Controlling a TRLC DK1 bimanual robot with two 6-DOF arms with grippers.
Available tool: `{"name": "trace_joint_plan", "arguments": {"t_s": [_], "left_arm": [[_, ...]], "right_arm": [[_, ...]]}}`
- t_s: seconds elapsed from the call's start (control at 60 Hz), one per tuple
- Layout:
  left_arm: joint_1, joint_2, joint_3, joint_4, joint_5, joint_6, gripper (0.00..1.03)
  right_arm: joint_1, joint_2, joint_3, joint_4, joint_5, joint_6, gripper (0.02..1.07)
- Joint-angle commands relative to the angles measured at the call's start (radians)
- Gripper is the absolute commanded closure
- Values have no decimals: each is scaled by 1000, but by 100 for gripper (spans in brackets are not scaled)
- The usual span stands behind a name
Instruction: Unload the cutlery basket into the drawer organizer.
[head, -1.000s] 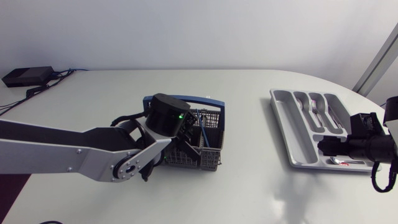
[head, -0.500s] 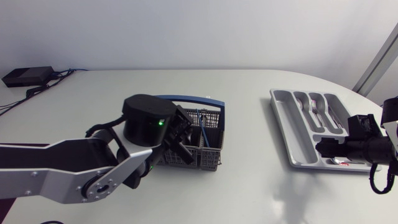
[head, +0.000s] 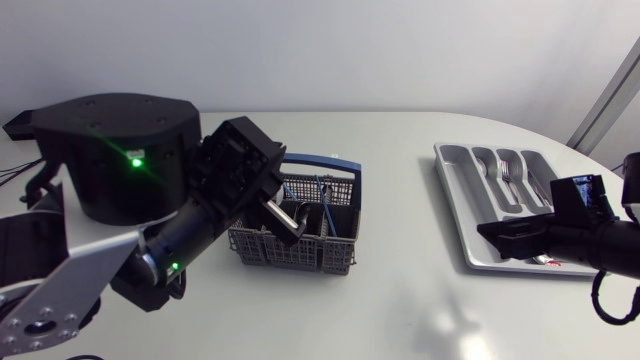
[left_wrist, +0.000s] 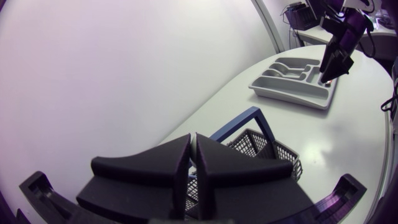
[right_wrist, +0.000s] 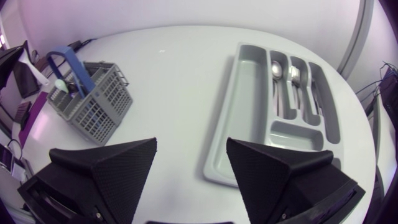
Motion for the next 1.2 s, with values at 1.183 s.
{"name": "trace_joint_plan", "arguments": {"t_s": [1.183], "left_arm": [[159,270,391,-369,694,-411,100]], "right_arm": [[734,245,310,136,31,187,33]]}}
